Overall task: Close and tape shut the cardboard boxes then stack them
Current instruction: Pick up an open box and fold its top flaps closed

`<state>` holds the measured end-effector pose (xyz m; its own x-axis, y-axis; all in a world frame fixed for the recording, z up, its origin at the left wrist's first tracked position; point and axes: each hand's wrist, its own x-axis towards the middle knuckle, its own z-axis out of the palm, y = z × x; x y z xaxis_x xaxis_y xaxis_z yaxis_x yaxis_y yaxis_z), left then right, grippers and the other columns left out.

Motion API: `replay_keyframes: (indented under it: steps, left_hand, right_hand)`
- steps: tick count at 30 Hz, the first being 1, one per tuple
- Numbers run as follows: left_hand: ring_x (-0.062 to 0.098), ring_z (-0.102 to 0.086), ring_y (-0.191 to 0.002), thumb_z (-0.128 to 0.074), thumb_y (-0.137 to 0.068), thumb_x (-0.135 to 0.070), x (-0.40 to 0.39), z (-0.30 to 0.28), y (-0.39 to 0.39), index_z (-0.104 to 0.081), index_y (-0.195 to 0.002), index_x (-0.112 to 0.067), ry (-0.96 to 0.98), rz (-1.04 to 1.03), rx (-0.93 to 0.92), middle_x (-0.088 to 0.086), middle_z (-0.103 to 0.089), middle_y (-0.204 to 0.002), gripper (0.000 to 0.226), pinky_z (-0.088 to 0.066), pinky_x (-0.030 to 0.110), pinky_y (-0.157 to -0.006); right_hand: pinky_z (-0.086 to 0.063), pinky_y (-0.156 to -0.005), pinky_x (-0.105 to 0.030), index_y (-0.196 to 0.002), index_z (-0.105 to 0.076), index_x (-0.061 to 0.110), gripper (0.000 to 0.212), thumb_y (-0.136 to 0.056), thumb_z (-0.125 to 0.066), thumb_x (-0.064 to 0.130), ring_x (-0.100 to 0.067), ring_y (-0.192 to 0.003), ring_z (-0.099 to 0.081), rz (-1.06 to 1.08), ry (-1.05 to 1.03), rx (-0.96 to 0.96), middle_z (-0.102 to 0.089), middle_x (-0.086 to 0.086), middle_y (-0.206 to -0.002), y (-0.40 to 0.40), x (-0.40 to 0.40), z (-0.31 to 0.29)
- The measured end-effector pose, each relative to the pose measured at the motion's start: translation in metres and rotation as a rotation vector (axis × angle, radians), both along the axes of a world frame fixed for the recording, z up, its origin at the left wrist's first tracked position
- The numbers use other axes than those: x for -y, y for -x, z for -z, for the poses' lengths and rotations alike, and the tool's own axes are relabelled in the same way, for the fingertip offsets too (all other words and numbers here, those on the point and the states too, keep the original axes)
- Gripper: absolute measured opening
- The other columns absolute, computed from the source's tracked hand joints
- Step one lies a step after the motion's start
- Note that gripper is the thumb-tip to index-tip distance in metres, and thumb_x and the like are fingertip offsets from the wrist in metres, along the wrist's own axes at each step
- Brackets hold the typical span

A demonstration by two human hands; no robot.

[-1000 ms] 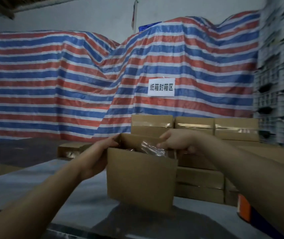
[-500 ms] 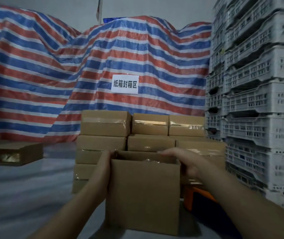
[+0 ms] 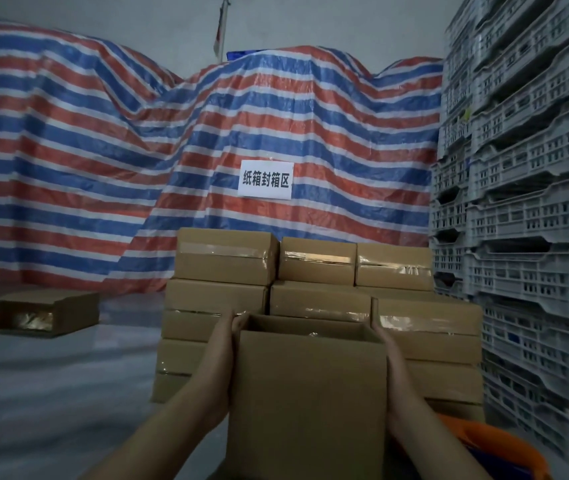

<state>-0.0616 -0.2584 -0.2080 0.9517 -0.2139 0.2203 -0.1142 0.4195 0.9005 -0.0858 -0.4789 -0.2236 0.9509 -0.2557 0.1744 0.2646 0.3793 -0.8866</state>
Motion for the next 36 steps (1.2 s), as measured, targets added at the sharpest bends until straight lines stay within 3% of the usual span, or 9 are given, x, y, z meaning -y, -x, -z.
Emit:
replay_keyframes:
  steps: [4,10,17,20,22,24,28,31,36]
  left_hand:
    - [0.019,-0.073,-0.065,-0.038,-0.099,-0.050,0.002,0.019,-0.010,-0.080,-0.068,-0.020,0.011,-0.006,-0.008,0.011,-0.075,-0.079,0.061,-0.052,0.022,-0.047]
    - [0.018,-0.069,-0.051,-0.043,-0.099,-0.041,0.004,0.030,-0.018,-0.076,-0.053,-0.016,0.051,-0.032,-0.011,0.010,-0.072,-0.064,0.061,-0.048,0.020,-0.039]
    - [0.018,-0.072,-0.060,-0.039,-0.100,-0.047,0.000,0.033,-0.014,-0.079,-0.061,-0.020,0.018,-0.004,0.007,0.010,-0.074,-0.073,0.061,-0.051,0.021,-0.044]
    - [0.020,-0.074,-0.068,-0.041,-0.098,-0.050,-0.003,0.032,-0.013,-0.080,-0.071,-0.022,0.005,-0.012,0.027,0.010,-0.076,-0.083,0.055,-0.053,0.022,-0.048]
    - [0.019,-0.074,-0.074,-0.042,-0.097,-0.052,-0.004,0.030,-0.014,-0.081,-0.076,-0.026,-0.001,-0.016,0.032,0.009,-0.076,-0.088,0.051,-0.054,0.022,-0.051]
    - [0.018,-0.074,-0.073,-0.042,-0.097,-0.052,-0.005,0.029,-0.015,-0.080,-0.075,-0.027,-0.022,-0.013,0.027,0.008,-0.077,-0.086,0.051,-0.054,0.023,-0.052]
    - [0.018,-0.074,-0.074,-0.044,-0.095,-0.051,-0.006,0.033,-0.015,-0.081,-0.077,-0.026,-0.042,0.018,0.045,0.008,-0.077,-0.087,0.048,-0.054,0.022,-0.053]
    - [0.018,-0.073,-0.071,-0.048,-0.092,-0.049,-0.009,0.035,-0.015,-0.080,-0.076,-0.023,-0.064,0.045,0.043,0.007,-0.076,-0.084,0.045,-0.053,0.024,-0.055]
    - [0.032,-0.069,-0.093,-0.060,-0.091,-0.036,-0.014,0.029,-0.014,-0.059,-0.123,-0.017,-0.003,0.037,0.028,0.017,-0.073,-0.102,0.037,-0.057,0.041,-0.075]
  right_hand:
    - [-0.054,-0.044,-0.031,-0.069,-0.082,0.011,0.065,-0.095,-0.045,0.058,-0.026,-0.056,-0.071,-0.038,-0.050,0.009,-0.073,-0.013,-0.069,-0.003,0.000,-0.001]
    - [-0.055,-0.045,-0.030,-0.068,-0.082,0.013,0.063,-0.090,-0.049,0.062,-0.025,-0.056,-0.072,-0.053,-0.083,0.042,-0.073,-0.012,-0.067,-0.001,0.001,-0.001]
    - [-0.059,-0.057,-0.034,-0.097,-0.080,0.016,0.045,-0.072,-0.065,0.051,-0.028,-0.077,-0.076,-0.017,0.054,0.189,-0.077,-0.013,-0.097,0.011,-0.001,-0.009]
    - [-0.060,-0.071,-0.042,-0.092,-0.076,0.019,0.039,-0.067,-0.068,0.048,-0.027,-0.086,-0.074,0.046,0.228,0.245,-0.077,-0.004,-0.099,0.018,0.002,-0.017]
    - [-0.054,-0.084,-0.048,-0.083,-0.079,0.020,0.034,-0.064,-0.070,0.047,-0.030,-0.091,-0.071,0.067,0.387,0.186,-0.076,-0.003,-0.101,0.019,0.005,-0.023]
    - [-0.046,-0.087,-0.051,-0.088,-0.081,0.018,0.033,-0.068,-0.071,0.043,-0.038,-0.098,-0.067,0.066,0.530,0.125,-0.076,-0.006,-0.107,0.021,0.011,-0.033]
    - [-0.054,-0.088,-0.036,-0.091,-0.081,0.029,0.042,-0.055,-0.081,0.048,-0.017,-0.096,-0.073,-0.040,0.866,-0.011,-0.078,0.002,-0.102,0.030,0.013,-0.059]
    - [-0.052,-0.084,-0.028,-0.095,-0.081,0.034,0.033,-0.064,-0.082,0.045,-0.007,-0.092,-0.072,-0.084,0.976,-0.058,-0.077,0.008,-0.101,0.030,0.013,-0.067]
    - [-0.054,-0.082,-0.029,-0.100,-0.080,0.032,0.049,-0.055,-0.091,0.048,-0.015,-0.100,-0.073,-0.135,0.910,-0.086,-0.077,0.003,-0.107,0.028,0.014,-0.064]
